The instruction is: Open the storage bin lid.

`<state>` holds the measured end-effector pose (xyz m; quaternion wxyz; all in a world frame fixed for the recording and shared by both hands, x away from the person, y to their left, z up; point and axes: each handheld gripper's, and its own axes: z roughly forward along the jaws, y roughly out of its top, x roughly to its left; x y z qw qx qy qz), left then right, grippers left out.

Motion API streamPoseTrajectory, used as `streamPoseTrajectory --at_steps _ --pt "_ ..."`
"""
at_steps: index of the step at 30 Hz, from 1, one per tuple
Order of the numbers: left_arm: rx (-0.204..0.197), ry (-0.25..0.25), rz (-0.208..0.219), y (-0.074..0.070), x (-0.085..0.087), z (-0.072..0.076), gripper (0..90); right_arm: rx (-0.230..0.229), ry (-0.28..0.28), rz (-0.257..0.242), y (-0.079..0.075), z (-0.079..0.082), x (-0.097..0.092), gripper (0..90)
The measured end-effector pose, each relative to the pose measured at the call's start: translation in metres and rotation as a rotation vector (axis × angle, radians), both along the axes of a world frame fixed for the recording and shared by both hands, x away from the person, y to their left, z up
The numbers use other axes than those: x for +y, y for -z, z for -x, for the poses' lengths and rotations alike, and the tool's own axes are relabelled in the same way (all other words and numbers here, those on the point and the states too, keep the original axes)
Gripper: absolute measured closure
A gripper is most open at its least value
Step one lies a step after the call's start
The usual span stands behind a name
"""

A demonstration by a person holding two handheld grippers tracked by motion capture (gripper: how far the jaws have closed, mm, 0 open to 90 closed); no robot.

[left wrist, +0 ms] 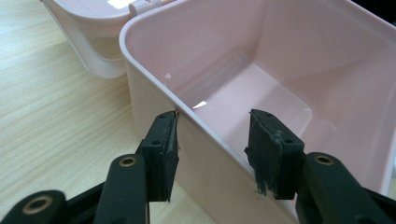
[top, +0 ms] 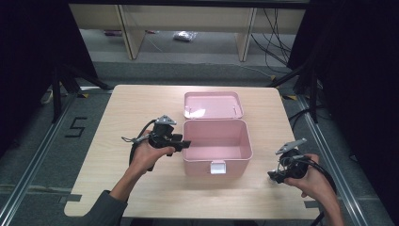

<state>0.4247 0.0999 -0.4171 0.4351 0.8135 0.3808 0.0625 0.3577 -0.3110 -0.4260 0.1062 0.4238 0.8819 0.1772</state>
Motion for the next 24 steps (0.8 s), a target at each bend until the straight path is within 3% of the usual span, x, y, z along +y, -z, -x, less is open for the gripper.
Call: streamPoseTrajectory --at_steps 17,18,24 --pt "-0.002 0.005 -0.004 0.0 0.0 -0.001 52.2 0.06 -0.039 0.09 0.013 -0.007 0.0 37.2" --pt "-0.003 0.017 -0.02 0.0 0.001 -0.001 52.2 0.066 -0.042 0.097 0.013 -0.008 0.0 37.4" --pt "-0.002 0.006 -0.005 0.0 0.0 -0.001 52.1 0.087 -0.034 0.117 0.018 -0.014 0.002 39.2"
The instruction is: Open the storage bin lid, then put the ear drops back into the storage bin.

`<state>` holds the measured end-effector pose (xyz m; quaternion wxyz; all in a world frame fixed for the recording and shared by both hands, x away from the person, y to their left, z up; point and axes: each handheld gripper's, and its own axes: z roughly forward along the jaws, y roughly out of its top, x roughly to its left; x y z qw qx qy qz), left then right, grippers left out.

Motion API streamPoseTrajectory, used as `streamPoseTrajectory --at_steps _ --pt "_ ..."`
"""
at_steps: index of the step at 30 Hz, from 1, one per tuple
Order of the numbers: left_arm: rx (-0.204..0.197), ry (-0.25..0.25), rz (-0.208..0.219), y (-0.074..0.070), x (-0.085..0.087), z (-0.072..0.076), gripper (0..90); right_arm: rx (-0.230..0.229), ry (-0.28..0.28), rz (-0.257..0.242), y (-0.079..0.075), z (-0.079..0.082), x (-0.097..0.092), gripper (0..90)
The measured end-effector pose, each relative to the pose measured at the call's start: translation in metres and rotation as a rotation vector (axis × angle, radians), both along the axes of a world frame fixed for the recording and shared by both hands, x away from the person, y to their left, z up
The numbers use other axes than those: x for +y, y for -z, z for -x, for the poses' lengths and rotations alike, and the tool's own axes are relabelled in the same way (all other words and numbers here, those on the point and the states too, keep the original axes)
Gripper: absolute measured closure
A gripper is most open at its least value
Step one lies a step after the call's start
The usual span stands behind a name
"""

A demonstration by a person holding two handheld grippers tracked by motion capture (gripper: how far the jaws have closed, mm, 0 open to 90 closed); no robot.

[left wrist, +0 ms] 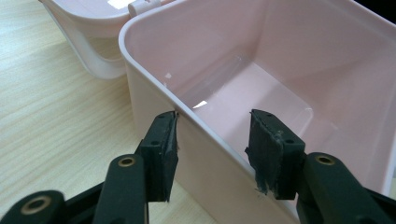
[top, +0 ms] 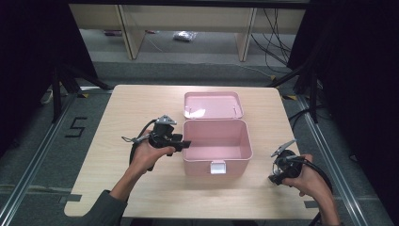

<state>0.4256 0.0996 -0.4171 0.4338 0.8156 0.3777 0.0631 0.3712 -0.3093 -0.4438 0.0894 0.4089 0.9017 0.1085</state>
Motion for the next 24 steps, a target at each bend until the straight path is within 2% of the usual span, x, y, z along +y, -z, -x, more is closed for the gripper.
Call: streamPoseTrajectory --at_steps 2,4,8,13,16,18,20,22,24 --pt "-0.001 0.014 -0.016 -0.0005 0.0013 -0.0005 52.1 0.0 -0.002 0.0 0.0016 -0.0015 -0.0002 39.7" --pt "0.0 0.0 0.0 0.0 0.0 0.0 52.1 0.01 -0.004 0.001 0.0025 -0.0029 -0.0003 40.4" --pt "-0.001 0.0 0.0 0.0 0.0 -0.0001 52.1 0.011 -0.011 0.021 0.0023 -0.0052 0.0025 42.6" --pt "0.0 0.0 0.0 0.0 0.0 -0.0001 52.0 0.016 -0.018 0.022 0.002 -0.0076 0.0051 45.1" --pt "-0.001 0.001 -0.001 0.0 0.0 -0.0001 52.0 0.027 -0.008 0.018 0.003 -0.0071 0.0061 45.2" --pt "-0.001 0.0 0.0 0.0 0.0 0.0 52.0 0.026 -0.025 0.022 0.0035 -0.0084 0.0052 45.9" --pt "-0.001 0.013 -0.017 -0.0005 0.0012 -0.0005 52.0 0.027 -0.026 0.021 0.0037 -0.0088 0.0053 46.3" --pt "-0.001 0.0 0.0 0.0001 -0.0001 0.0 52.0 0.031 -0.026 0.017 0.0033 -0.0091 0.0054 47.1" --pt "-0.002 0.013 -0.016 -0.0004 0.0012 -0.0004 52.0 0.037 -0.017 0.018 0.0028 -0.0093 0.0057 47.9"
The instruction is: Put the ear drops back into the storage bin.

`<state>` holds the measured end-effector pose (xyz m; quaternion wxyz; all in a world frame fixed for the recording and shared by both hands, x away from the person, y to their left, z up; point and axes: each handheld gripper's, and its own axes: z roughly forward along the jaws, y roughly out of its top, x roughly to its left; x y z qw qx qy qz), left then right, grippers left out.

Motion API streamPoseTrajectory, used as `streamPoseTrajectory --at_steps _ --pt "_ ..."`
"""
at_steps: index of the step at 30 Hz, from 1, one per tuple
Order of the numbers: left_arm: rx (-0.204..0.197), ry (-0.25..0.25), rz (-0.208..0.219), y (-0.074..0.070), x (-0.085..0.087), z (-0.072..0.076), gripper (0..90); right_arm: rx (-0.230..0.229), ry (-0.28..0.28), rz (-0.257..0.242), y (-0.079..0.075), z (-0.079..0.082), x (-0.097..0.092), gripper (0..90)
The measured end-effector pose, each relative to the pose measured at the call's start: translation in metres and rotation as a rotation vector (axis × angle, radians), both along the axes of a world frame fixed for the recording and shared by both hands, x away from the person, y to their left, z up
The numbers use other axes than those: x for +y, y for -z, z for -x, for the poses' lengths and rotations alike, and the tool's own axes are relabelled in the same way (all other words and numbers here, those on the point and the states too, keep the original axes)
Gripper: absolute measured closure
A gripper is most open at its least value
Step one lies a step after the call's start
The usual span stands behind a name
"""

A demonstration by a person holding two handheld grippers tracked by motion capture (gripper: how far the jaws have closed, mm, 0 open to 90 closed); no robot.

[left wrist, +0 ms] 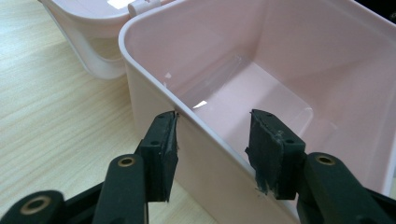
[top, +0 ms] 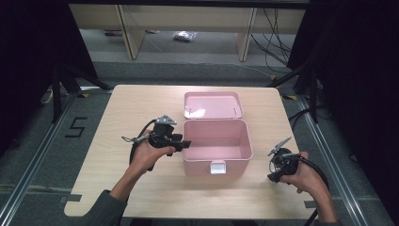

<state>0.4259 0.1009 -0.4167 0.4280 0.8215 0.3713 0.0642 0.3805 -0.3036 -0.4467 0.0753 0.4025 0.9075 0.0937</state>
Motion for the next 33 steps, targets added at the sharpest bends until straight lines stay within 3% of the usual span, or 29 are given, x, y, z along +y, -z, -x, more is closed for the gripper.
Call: streamPoseTrajectory --at_steps 12,22,33 --pt "-0.002 -0.001 -0.006 -0.0002 -0.0005 0.0 51.9 0.017 -0.027 -0.004 0.001 -0.0038 -0.0009 52.6" --pt "-0.003 -0.001 -0.007 -0.0002 -0.0006 0.0 51.9 0.038 -0.006 -0.004 0.0019 -0.0027 -0.0008 57.3" --pt "-0.004 -0.002 -0.007 -0.0003 -0.0008 0.0001 51.8 0.045 -0.037 0.023 0.0021 -0.0024 0.001 60.3"
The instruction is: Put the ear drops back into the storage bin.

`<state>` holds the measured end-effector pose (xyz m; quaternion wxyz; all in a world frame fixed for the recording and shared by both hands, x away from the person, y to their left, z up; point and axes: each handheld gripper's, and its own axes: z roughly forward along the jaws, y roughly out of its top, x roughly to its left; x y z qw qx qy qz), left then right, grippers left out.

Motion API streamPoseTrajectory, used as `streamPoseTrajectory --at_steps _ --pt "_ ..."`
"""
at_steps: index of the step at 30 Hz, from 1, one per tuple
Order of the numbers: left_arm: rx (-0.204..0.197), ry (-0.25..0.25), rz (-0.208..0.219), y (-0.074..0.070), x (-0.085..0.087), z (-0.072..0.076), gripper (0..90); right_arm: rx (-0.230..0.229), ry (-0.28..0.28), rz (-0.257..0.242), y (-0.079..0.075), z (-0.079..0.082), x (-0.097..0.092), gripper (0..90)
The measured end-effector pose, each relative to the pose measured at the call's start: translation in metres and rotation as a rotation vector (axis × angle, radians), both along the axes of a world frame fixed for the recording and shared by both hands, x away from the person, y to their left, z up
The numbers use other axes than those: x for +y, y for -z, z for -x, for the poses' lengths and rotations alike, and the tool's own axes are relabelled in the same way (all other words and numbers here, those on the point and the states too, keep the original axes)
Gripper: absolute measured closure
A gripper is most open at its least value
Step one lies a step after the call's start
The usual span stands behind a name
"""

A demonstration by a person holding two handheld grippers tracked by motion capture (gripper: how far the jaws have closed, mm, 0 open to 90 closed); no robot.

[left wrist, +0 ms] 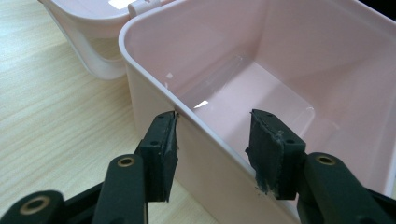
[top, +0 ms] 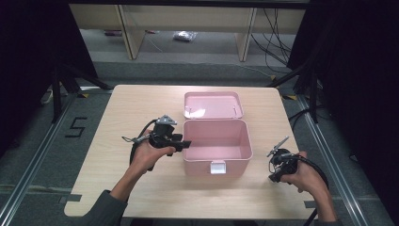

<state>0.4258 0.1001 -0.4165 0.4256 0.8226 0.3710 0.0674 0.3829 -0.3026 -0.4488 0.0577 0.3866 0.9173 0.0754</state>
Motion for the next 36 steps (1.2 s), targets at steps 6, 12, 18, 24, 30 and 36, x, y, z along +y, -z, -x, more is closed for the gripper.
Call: streamPoseTrajectory --at_steps 6,12,18,24,30,36 --pt "0.0 -0.013 0.015 0.0 -0.001 0.001 51.9 -0.009 -0.004 -0.006 -0.004 0.001 0.002 60.3" --pt "0.002 -0.001 0.001 0.0 0.0 0.0 51.9 -0.015 -0.001 -0.003 -0.01 0.002 0.001 60.3" --pt "-0.002 -0.006 0.0 0.0 -0.001 0.0 52.0 -0.025 -0.01 -0.012 -0.019 0.0 0.002 60.4" --pt "-0.002 -0.003 -0.006 0.0 -0.001 0.001 52.1 -0.033 -0.021 -0.023 -0.034 -0.004 0.006 60.3" --pt "-0.003 -0.002 -0.009 -0.001 -0.001 0.001 52.0 -0.035 -0.038 -0.034 -0.045 -0.012 0.009 60.4" --pt "-0.003 -0.003 -0.007 0.0 -0.001 0.001 52.1 -0.042 -0.039 -0.039 -0.057 -0.016 0.009 60.4"
